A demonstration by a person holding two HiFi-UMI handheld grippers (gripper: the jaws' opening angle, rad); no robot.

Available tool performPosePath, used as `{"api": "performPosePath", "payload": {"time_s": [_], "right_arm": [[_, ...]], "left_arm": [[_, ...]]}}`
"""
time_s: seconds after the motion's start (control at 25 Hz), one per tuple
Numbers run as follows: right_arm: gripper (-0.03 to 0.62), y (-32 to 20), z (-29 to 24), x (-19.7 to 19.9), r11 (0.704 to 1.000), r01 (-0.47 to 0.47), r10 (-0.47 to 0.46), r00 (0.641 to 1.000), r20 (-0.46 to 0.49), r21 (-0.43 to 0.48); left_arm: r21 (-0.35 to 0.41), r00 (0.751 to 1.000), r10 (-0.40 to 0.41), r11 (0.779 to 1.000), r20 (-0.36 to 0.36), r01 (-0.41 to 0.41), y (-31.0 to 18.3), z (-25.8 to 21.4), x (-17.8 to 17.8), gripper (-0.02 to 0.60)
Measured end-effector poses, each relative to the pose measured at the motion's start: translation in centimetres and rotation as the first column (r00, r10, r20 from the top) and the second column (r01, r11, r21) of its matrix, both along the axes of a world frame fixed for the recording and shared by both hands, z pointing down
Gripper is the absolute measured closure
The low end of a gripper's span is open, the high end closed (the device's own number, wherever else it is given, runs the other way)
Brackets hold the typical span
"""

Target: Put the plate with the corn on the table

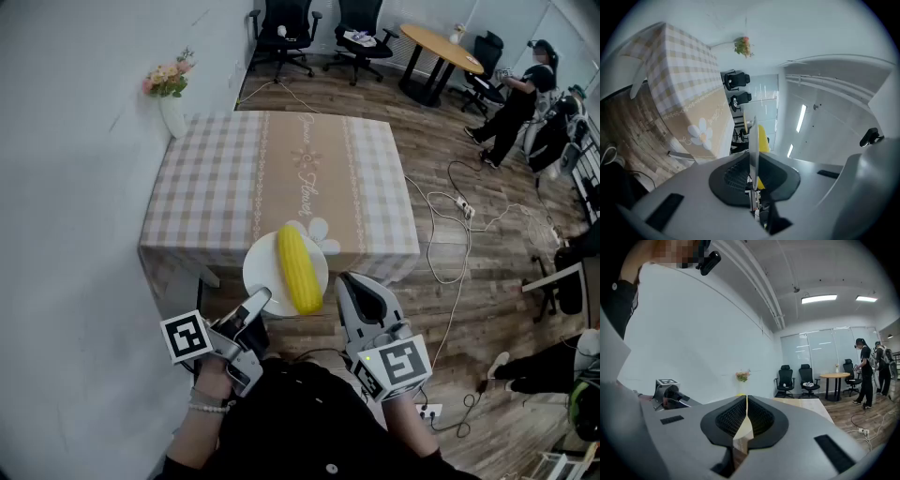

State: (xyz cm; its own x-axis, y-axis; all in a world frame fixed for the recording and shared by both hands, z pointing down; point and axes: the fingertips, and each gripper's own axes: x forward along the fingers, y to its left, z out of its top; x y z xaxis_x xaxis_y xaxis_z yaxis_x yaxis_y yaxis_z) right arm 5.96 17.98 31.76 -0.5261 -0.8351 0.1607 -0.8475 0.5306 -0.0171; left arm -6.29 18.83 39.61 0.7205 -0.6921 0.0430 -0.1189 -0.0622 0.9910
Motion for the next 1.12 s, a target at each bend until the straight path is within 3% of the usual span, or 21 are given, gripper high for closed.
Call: {"api": "performPosePath", "payload": {"time_s": [0.48, 0.72, 0.88, 1.0, 1.12], "right_arm": [[0.549, -0.4, 0.2, 0.7, 0.999, -0.028, 0.029, 0.999, 0.023, -0.028], [0.547, -1.5, 2.3, 1.6, 0.981, -0.037, 0.081, 0.971, 0.226, -0.193], [0.543, -2.3, 3.9, 1.5, 0.961, -0.014, 0.098, 0.950, 0.295, -0.276], [0.471, -2.7, 5.0, 0.7, 0.945, 0.037, 0.084, 0.932, 0.353, -0.324], [0.470, -2.9, 6.2, 0.0, 0.921, 0.074, 0.101, 0.903, 0.418, -0.382]], "left_arm": [[0.008, 1.000, 0.009, 1.000, -0.017, -0.009, -0.4, -0.4, 0.4, 0.538], [0.012, 1.000, 0.016, 1.000, -0.022, -0.016, -0.6, -0.3, 0.3, 0.538], [0.010, 0.999, 0.019, 1.000, -0.031, -0.019, -0.5, -0.4, 0.2, 0.538], [0.010, 0.999, 0.021, 1.000, -0.045, -0.020, -0.7, -0.5, 0.1, 0.538], [0.017, 0.998, 0.028, 0.999, -0.061, -0.027, -0.8, -0.6, 0.0, 0.538]]}}
